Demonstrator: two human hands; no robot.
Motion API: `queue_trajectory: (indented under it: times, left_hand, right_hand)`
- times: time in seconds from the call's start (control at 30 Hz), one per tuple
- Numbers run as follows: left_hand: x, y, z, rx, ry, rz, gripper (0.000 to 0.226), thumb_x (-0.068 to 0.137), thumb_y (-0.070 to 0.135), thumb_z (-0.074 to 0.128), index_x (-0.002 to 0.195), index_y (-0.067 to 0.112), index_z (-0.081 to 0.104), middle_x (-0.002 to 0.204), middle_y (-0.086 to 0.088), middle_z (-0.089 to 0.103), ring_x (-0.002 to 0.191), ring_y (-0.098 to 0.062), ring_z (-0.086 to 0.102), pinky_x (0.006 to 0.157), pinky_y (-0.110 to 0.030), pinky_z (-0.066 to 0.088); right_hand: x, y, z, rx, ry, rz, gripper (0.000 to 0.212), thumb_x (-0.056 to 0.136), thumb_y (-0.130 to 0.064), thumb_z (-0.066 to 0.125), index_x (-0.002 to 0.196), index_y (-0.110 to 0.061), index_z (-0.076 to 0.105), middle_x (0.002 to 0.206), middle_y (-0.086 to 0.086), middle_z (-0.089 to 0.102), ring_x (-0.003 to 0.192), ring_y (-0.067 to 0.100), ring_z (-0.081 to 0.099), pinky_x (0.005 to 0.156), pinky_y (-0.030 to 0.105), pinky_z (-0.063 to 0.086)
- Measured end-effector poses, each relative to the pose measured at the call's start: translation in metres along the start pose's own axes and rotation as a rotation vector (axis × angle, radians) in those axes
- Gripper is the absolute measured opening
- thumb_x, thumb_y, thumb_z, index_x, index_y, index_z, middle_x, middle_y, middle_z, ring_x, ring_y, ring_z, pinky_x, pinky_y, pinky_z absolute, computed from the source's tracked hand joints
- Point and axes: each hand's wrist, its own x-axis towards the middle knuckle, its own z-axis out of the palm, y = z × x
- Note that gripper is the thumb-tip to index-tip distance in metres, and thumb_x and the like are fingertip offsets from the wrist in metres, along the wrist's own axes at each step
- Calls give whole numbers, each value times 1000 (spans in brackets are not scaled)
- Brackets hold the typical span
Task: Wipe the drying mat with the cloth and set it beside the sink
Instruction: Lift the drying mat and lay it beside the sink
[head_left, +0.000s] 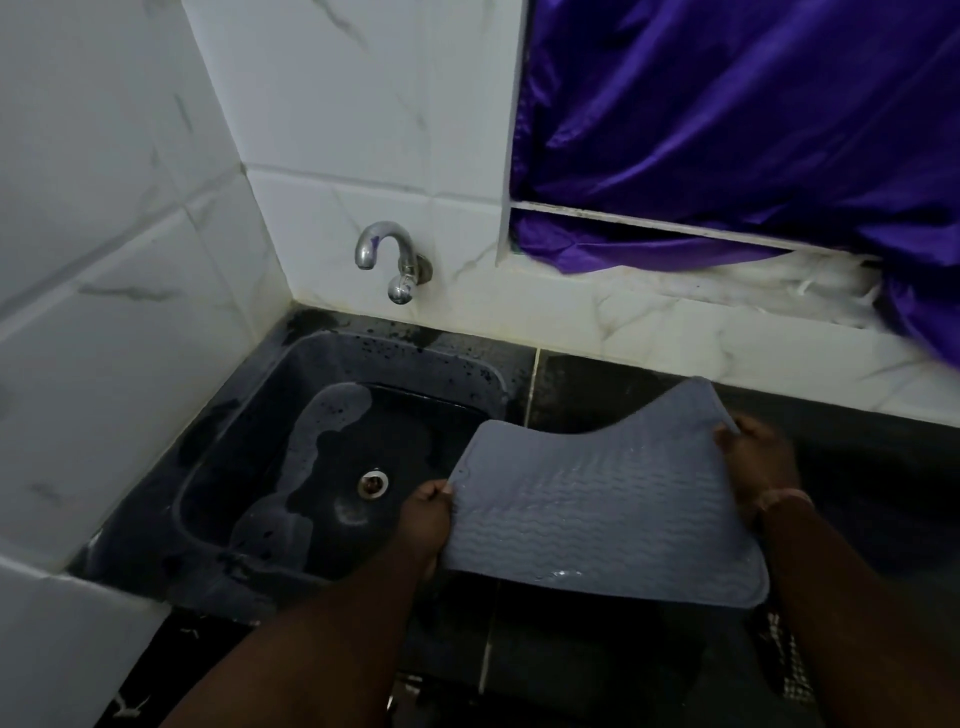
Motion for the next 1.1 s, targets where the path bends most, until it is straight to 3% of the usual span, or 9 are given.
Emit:
queue_trajectory:
  times: [0.2, 0.3, 0.4, 0.5, 0.6, 0.77, 0.93, 1.0, 1.1]
  left_hand:
    - [-16, -1, 19, 259, -68, 23, 16, 99, 29, 56, 95, 17, 67, 92, -9, 70, 84, -23, 64, 81, -41, 57]
    - [-15, -15, 19, 440, 11, 84, 17, 97, 28, 61, 84, 19, 63, 80, -5, 64, 78, -20, 57, 78, -37, 51]
    - [-24, -21, 21, 449, 18, 43, 17, 92, 34, 68, 85, 19, 64, 87, -8, 69, 80, -21, 62, 79, -37, 53]
    - [-31, -25, 21, 480, 6, 33, 26, 86, 40, 74, 88, 15, 67, 85, -5, 71, 74, -16, 64, 62, -27, 52]
    - [-36, -26, 22, 538, -14, 105, 18, 91, 29, 70, 92, 13, 62, 80, 1, 64, 74, -14, 60, 54, -20, 43]
    - [-33, -28, 28, 704, 40, 152, 12, 98, 24, 58, 96, 13, 59, 87, -5, 61, 78, -19, 56, 62, -28, 39]
    - [-29, -29, 27, 728, 68, 143, 13, 97, 21, 59, 101, 10, 66, 92, -10, 65, 90, -30, 64, 74, -29, 43]
    - [-26, -26, 24, 767, 72, 123, 20, 96, 25, 60, 108, 11, 68, 97, -10, 68, 93, -30, 65, 78, -31, 47]
    - [-28, -25, 26, 794, 83, 115, 27, 97, 30, 58, 114, 10, 65, 112, -15, 68, 102, -33, 64, 84, -34, 48]
  right_hand:
    - [5, 49, -24, -196, -3, 91, 31, 98, -13, 51, 126, -2, 61, 113, 14, 59, 99, 30, 54, 91, 39, 44]
    - [4, 72, -21, -301, -33, 126, 32, 97, -19, 54, 124, -4, 62, 119, 19, 63, 96, 32, 56, 87, 39, 46]
    - [-4, 92, -15, -276, -28, 198, 35, 95, -25, 60, 120, -1, 63, 119, 22, 64, 95, 33, 59, 85, 40, 49]
    - [-19, 106, -12, -122, -73, 343, 56, 89, -38, 68, 130, -2, 55, 126, 19, 59, 101, 34, 59, 83, 36, 45]
    - [-33, 125, -17, -128, -142, 342, 75, 80, -50, 74, 137, -8, 50, 130, 13, 59, 107, 31, 59, 92, 39, 48]
    - [-46, 129, -26, -150, -253, 149, 38, 92, -21, 66, 127, -16, 54, 121, 6, 59, 96, 16, 57, 84, 27, 44]
    - [-31, 132, -31, -197, -244, 429, 54, 86, -23, 71, 135, -4, 55, 122, 16, 63, 99, 30, 62, 91, 39, 52]
    - [-33, 129, -36, -354, -257, 448, 59, 87, -29, 70, 136, -2, 52, 129, 18, 59, 104, 31, 60, 89, 34, 49]
    - [-40, 136, -38, -388, -146, 371, 56, 90, -20, 66, 139, -1, 48, 132, 21, 57, 104, 34, 61, 81, 36, 52]
